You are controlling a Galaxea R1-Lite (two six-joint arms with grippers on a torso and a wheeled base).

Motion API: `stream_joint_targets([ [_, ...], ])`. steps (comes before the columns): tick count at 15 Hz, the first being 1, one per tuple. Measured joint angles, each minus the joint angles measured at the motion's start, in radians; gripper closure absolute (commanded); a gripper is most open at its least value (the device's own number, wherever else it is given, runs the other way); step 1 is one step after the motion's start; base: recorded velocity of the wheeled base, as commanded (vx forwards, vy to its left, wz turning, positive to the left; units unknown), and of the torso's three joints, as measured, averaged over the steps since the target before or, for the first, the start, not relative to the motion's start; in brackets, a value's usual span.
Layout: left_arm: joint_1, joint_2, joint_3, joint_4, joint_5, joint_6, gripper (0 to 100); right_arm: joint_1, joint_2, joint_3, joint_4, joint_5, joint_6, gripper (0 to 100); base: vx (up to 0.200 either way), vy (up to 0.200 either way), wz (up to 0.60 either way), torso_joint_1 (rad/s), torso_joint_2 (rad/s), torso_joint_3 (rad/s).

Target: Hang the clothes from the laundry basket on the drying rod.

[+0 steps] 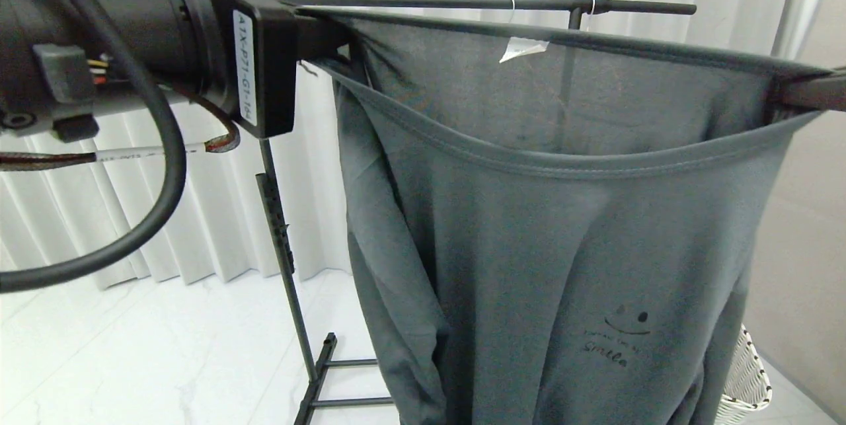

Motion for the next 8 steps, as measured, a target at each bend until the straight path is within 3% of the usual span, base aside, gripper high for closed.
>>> stream_joint_targets([
  [2, -0.015, 0.024, 0.001, -0.089, 0.001, -0.023, 100, 0.006, -0.027, -0.073, 0.152, 0.184, 0.001, 100, 0.0, 0.0, 0.0, 0.0, 0.0, 0.0],
  [4, -0.035, 0.053, -0.011, -0.129, 0.003, -0.068, 100, 0.036, -0.053, -0.102, 0.205, 0.304, 0.003, 100, 0.0, 0.0, 0.0, 0.0, 0.0, 0.0],
  [8, -0.059, 0.105, -0.046, -0.137, 0.009, -0.117, 100, 0.217, -0.064, -0.106, 0.214, 0.344, 0.03, 100, 0.0, 0.0, 0.0, 0.0, 0.0, 0.0],
])
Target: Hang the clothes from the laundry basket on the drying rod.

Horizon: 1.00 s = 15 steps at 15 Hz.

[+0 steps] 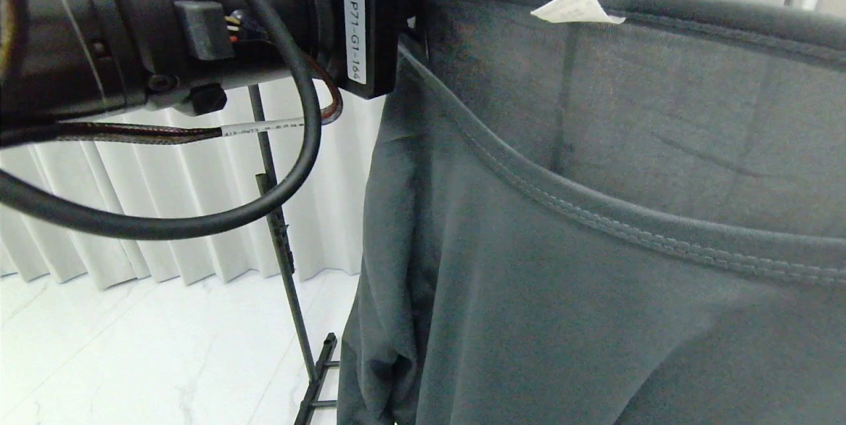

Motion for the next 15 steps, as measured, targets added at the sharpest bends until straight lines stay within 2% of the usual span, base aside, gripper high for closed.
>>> stream_joint_targets([
  [2, -0.001, 0.008, -0.003, 0.0, 0.001, -0.003, 100, 0.047, 0.006, 0.001, 0.0, 0.0, 0.007, 100, 0.0, 0.0, 0.0, 0.0, 0.0, 0.0],
  [4, -0.002, 0.009, -0.003, 0.001, 0.004, -0.003, 100, 0.059, 0.008, 0.002, 0.001, -0.008, 0.007, 100, 0.0, 0.0, 0.0, 0.0, 0.0, 0.0],
  [7, -0.004, -0.011, -0.002, 0.088, 0.012, -0.024, 100, 0.059, 0.006, 0.013, 0.001, -0.136, 0.007, 100, 0.0, 0.0, 0.0, 0.0, 0.0, 0.0],
  [8, -0.004, -0.027, -0.009, 0.207, 0.013, -0.063, 100, 0.057, 0.006, 0.021, -0.001, -0.224, 0.007, 100, 0.0, 0.0, 0.0, 0.0, 0.0, 0.0],
  [10, -0.023, -0.07, -0.062, 0.473, 0.012, -0.209, 100, 0.037, 0.006, 0.057, -0.057, -0.307, 0.004, 100, 0.0, 0.0, 0.0, 0.0, 0.0, 0.0],
  [11, -0.039, -0.09, -0.098, 0.564, 0.011, -0.277, 100, 0.024, 0.007, 0.077, -0.096, -0.317, 0.002, 100, 0.0, 0.0, 0.0, 0.0, 0.0, 0.0],
  [13, -0.106, -0.136, -0.184, 0.759, 0.011, -0.426, 100, -0.012, 0.011, 0.143, -0.264, -0.324, -0.001, 100, 0.0, 0.0, 0.0, 0.0, 0.0, 0.0],
  [15, -0.189, -0.175, -0.231, 0.852, 0.01, -0.518, 100, -0.043, 0.031, 0.197, -0.418, -0.327, -0.001, 100, 0.0, 0.0, 0.0, 0.0, 0.0, 0.0],
])
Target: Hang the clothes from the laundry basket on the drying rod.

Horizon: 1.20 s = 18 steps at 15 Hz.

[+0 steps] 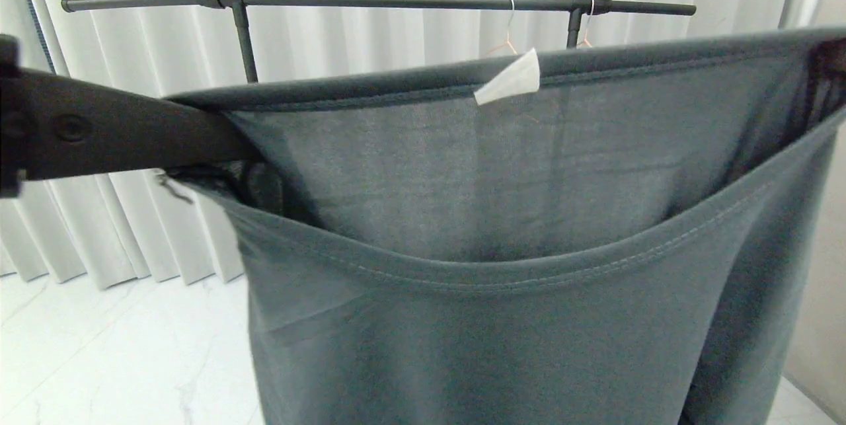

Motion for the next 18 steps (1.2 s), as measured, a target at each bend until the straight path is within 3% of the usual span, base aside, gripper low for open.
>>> stream_joint_targets([
  [4, -0.225, -0.054, -0.057, 0.067, 0.0, -0.153, 100, -0.017, 0.082, 0.027, -0.214, -0.002, 0.0, 100, 0.0, 0.0, 0.0, 0.0, 0.0, 0.0],
  [6, -0.338, -0.068, -0.105, 0.075, 0.0, -0.221, 100, -0.018, 0.129, 0.025, -0.257, -0.002, 0.0, 100, 0.0, 0.0, 0.0, 0.0, 0.0, 0.0],
  [9, -0.397, -0.078, -0.14, 0.076, 0.0, -0.231, 100, -0.018, 0.157, 0.024, -0.259, -0.001, 0.0, 100, 0.0, 0.0, 0.0, 0.0, 0.0, 0.0],
  [14, -0.397, -0.078, -0.122, 0.08, 0.01, -0.185, 100, -0.03, 0.153, 0.03, -0.253, -0.03, 0.0, 100, 0.0, 0.0, 0.0, 0.0, 0.0, 0.0],
  [16, -0.316, -0.068, -0.106, 0.079, 0.033, -0.102, 100, -0.055, 0.136, 0.038, -0.247, -0.054, 0.001, 100, 0.0, 0.0, 0.0, 0.0, 0.0, 0.0],
  [18, -0.164, -0.04, -0.097, 0.077, 0.055, 0.002, 100, -0.077, 0.11, 0.053, -0.213, -0.059, 0.002, 100, 0.0, 0.0, 0.0, 0.0, 0.0, 0.0],
])
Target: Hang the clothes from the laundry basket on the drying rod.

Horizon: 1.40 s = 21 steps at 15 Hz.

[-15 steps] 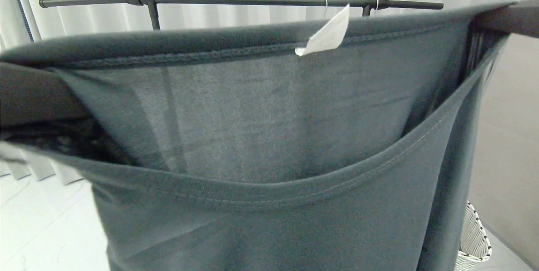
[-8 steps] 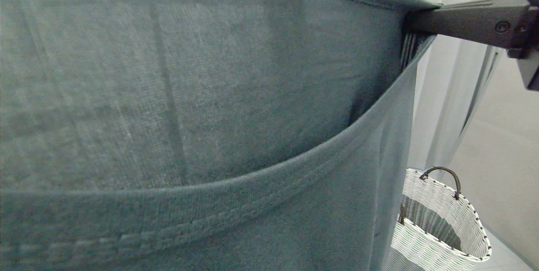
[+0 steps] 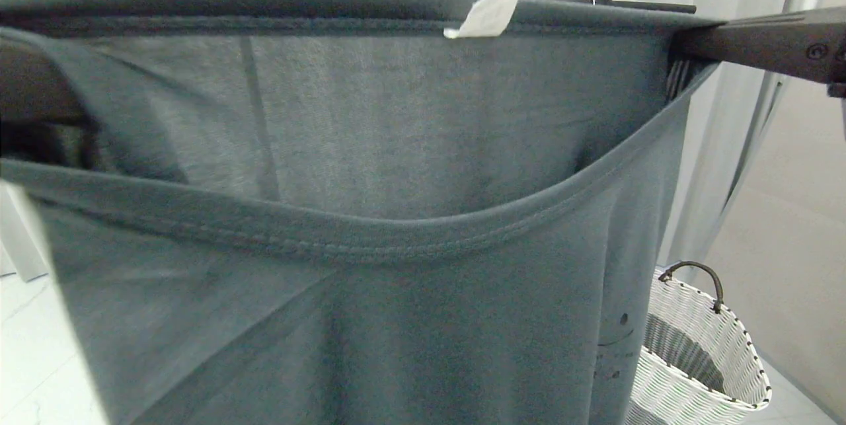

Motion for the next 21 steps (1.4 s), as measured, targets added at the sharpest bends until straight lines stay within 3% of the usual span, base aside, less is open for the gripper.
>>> stream_joint_targets([
  [3, 0.16, 0.086, -0.017, -0.076, 0.027, 0.129, 100, -0.009, -0.051, 0.034, 0.063, -0.023, 0.0, 100, 0.0, 0.0, 0.0, 0.0, 0.0, 0.0],
  [6, 0.193, 0.155, -0.015, -0.1, 0.102, 0.145, 100, -0.01, -0.086, 0.062, 0.064, -0.03, 0.0, 100, 0.0, 0.0, 0.0, 0.0, 0.0, 0.0],
  [8, 0.196, 0.179, -0.01, -0.1, 0.107, 0.153, 100, -0.01, -0.094, 0.065, 0.06, -0.033, -0.001, 100, 0.0, 0.0, 0.0, 0.0, 0.0, 0.0],
  [10, 0.201, 0.193, -0.042, -0.108, 0.107, 0.189, 100, -0.013, -0.093, 0.028, 0.056, -0.032, -0.001, 100, 0.0, 0.0, 0.0, 0.0, 0.0, 0.0],
  [13, 0.255, 0.213, -0.141, -0.111, 0.101, 0.276, 100, -0.045, -0.057, -0.108, 0.087, -0.026, -0.001, 100, 0.0, 0.0, 0.0, 0.0, 0.0, 0.0],
  [15, 0.277, 0.226, -0.174, -0.111, 0.1, 0.279, 100, -0.055, -0.032, -0.146, 0.109, -0.022, -0.001, 100, 0.0, 0.0, 0.0, 0.0, 0.0, 0.0],
  [21, 0.28, 0.217, -0.05, -0.139, 0.099, 0.254, 100, -0.037, -0.065, -0.009, 0.107, -0.027, -0.001, 100, 0.0, 0.0, 0.0, 0.0, 0.0, 0.0],
])
